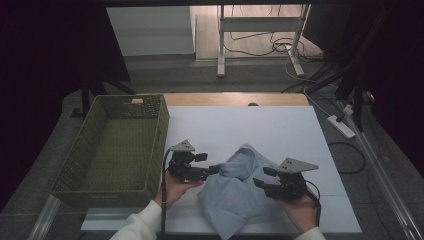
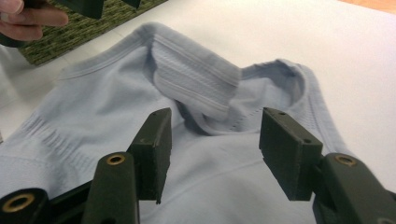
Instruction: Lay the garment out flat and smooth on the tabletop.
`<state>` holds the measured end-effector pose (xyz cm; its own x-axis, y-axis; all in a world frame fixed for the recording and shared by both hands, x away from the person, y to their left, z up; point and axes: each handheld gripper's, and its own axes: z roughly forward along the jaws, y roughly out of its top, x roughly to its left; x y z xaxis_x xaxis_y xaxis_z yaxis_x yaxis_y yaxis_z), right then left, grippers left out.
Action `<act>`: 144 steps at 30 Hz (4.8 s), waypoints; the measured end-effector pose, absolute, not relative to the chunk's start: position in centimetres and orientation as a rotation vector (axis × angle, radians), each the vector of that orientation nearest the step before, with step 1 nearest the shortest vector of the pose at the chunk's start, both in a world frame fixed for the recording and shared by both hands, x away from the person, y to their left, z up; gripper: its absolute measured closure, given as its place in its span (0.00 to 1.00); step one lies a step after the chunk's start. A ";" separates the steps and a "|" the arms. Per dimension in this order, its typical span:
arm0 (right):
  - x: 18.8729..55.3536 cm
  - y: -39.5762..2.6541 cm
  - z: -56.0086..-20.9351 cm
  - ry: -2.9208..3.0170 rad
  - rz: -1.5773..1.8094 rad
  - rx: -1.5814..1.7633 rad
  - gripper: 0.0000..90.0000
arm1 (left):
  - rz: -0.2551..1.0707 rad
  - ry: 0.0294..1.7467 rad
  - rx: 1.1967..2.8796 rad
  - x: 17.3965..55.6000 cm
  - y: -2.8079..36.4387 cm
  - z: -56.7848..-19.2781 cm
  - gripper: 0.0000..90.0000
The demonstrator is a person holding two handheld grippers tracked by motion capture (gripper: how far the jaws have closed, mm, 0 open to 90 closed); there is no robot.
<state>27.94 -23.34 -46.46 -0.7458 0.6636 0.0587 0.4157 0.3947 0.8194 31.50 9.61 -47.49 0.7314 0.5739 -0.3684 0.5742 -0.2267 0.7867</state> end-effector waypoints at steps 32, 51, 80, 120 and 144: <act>28.9 -26.4 -46.3 2.243 1.258 1.119 0.45 | -0.157 0.733 2.113 35.9 3.1 -49.1 0.94; 29.3 -26.1 -46.5 2.252 1.223 1.107 0.45 | -0.060 0.825 1.862 34.3 9.3 -47.2 0.96; 42.4 -22.3 -48.4 2.382 1.180 1.220 0.45 | -0.075 0.836 1.813 33.9 10.3 -48.6 0.96; 43.8 -17.7 -51.9 2.596 1.042 1.041 0.91 | -0.078 0.848 1.800 34.0 10.7 -48.7 0.96; 40.5 -20.9 -45.4 2.229 1.692 1.081 0.94 | -0.091 0.831 1.663 33.7 12.0 -46.3 0.96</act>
<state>40.51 -20.94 -45.45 -0.7316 0.6123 0.2997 0.4531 0.1082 0.8849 33.70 11.97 -46.27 0.7404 0.4661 -0.4843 0.5601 -0.0296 0.8279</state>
